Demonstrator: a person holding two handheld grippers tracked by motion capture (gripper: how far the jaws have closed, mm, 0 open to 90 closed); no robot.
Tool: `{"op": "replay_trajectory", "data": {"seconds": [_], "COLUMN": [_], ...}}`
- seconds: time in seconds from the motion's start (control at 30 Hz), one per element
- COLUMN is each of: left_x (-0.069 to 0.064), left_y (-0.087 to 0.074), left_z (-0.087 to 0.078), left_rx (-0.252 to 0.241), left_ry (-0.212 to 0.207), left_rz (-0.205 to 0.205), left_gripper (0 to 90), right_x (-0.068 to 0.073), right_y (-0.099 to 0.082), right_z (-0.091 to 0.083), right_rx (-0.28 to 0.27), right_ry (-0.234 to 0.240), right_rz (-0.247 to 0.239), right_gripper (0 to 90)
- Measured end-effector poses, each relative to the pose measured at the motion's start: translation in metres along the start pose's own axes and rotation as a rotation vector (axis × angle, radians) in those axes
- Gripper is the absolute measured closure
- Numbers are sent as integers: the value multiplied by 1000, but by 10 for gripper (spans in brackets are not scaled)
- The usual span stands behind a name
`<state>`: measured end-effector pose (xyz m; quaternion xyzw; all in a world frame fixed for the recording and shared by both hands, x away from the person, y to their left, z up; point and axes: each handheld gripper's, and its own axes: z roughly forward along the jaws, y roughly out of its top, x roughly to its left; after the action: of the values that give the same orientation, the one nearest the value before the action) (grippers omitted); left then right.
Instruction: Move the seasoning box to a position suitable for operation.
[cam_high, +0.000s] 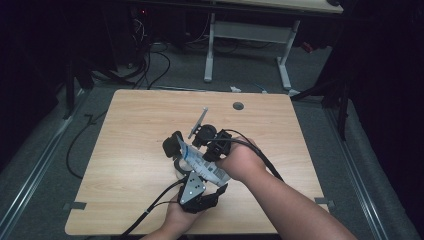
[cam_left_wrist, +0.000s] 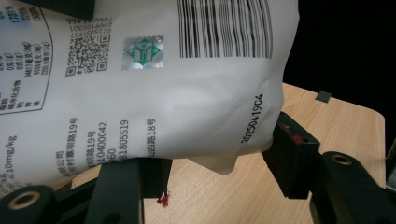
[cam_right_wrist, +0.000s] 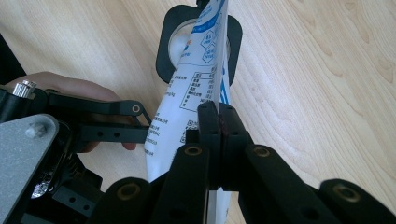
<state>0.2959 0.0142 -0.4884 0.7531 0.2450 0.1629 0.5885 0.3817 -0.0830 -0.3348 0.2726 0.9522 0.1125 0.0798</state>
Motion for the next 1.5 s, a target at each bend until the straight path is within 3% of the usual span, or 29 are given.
{"op": "replay_trajectory", "data": {"seconds": [1.5], "left_x": [2], "left_y": [3], "left_z": [-2], "left_rx": [-12], "left_ry": [7], "left_rz": [-1], "left_gripper": [474], "right_x": [1], "right_y": [6], "right_z": [-2], "right_rx": [1], "right_ry": [-3], "right_rz": [-14], "right_gripper": [900]}}
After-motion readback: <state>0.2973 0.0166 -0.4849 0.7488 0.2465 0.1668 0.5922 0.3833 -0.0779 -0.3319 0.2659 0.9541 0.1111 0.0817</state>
